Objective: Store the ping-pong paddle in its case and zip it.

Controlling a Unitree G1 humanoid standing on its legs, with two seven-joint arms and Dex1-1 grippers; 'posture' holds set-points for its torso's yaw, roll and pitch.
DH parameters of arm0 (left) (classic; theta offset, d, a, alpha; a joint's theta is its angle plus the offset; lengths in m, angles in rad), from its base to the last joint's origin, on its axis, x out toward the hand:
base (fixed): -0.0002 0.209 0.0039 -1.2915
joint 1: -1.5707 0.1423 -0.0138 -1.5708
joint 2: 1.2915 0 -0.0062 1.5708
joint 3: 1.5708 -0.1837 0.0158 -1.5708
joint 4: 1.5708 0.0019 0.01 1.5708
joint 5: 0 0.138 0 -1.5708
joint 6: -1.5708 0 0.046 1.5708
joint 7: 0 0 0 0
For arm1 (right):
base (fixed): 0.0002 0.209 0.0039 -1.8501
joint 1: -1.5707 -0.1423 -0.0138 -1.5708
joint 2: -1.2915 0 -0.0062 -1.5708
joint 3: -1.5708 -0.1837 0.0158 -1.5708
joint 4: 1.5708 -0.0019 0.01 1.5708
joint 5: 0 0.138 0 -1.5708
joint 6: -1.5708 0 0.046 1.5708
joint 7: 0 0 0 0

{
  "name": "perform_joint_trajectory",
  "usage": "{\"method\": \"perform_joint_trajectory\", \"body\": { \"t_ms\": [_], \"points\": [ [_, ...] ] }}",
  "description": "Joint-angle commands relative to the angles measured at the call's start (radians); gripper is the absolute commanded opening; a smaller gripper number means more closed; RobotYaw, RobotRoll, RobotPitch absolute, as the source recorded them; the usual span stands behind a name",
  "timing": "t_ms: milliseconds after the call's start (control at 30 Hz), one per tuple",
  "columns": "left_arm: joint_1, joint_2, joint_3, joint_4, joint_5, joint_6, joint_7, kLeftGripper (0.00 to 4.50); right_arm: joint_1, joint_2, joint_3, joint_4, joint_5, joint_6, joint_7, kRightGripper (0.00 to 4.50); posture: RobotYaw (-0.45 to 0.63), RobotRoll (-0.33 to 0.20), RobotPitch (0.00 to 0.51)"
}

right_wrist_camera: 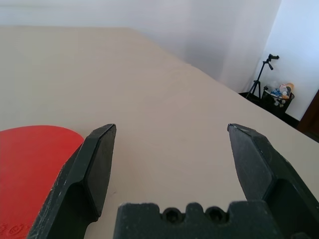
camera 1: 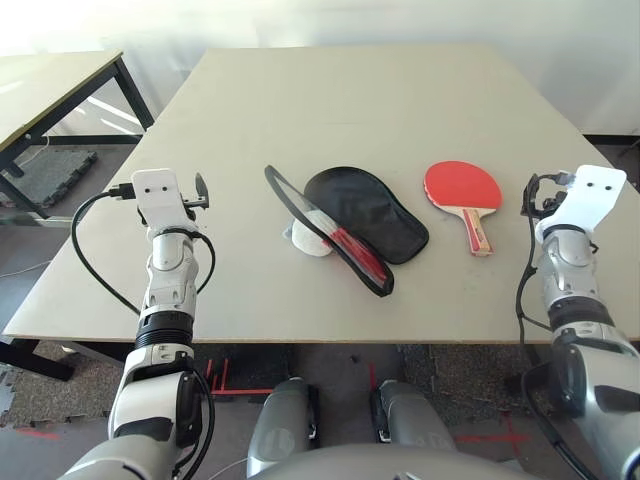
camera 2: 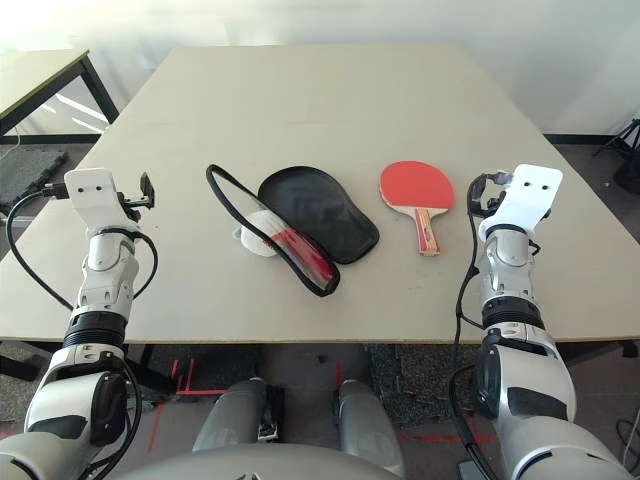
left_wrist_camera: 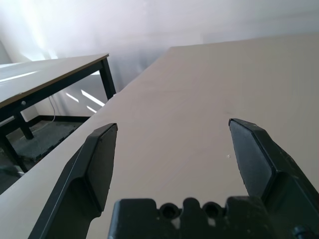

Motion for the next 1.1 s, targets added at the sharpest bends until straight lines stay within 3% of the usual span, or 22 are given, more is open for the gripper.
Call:
{"method": "perform_joint_trajectory", "body": {
  "t_ms": [33, 233, 367, 533, 800, 1100],
  "points": [
    [0.008, -0.016, -0.012, -0.024, 0.007, 0.014, 0.002, 4.50, 0.016, -0.010, -0.007, -0.019, -0.003, -0.004, -0.010, 4.46, 0.09, 0.000, 0.040],
    [-0.016, -0.007, -0.017, -0.019, 0.003, 0.013, -0.023, 4.50, 0.024, -0.006, -0.001, -0.131, 0.021, 0.060, 0.028, 4.46, 0.07, 0.000, 0.032],
    [-0.041, 0.022, -0.011, -0.030, -0.027, 0.040, -0.096, 4.50, 0.058, -0.004, 0.024, -0.330, 0.004, 0.256, 0.008, 4.46, 0.05, 0.000, 0.032],
    [-0.035, 0.077, -0.027, -0.095, -0.087, 0.120, -0.278, 4.50, 0.096, -0.014, 0.018, -0.634, 0.051, 0.666, 0.012, 4.46, 0.03, 0.000, 0.037],
    [0.092, 0.133, -0.072, -0.464, -0.211, 0.362, -0.485, 4.50, 0.080, -0.020, 0.013, -0.935, 0.145, 1.124, 0.065, 4.46, 0.05, 0.000, 0.046],
    [0.046, 0.287, -0.153, -0.660, -0.362, 0.623, -0.791, 4.50, -0.005, -0.013, 0.003, -1.017, 0.188, 1.490, 0.057, 4.46, 0.06, 0.000, 0.046]
  ]
}}
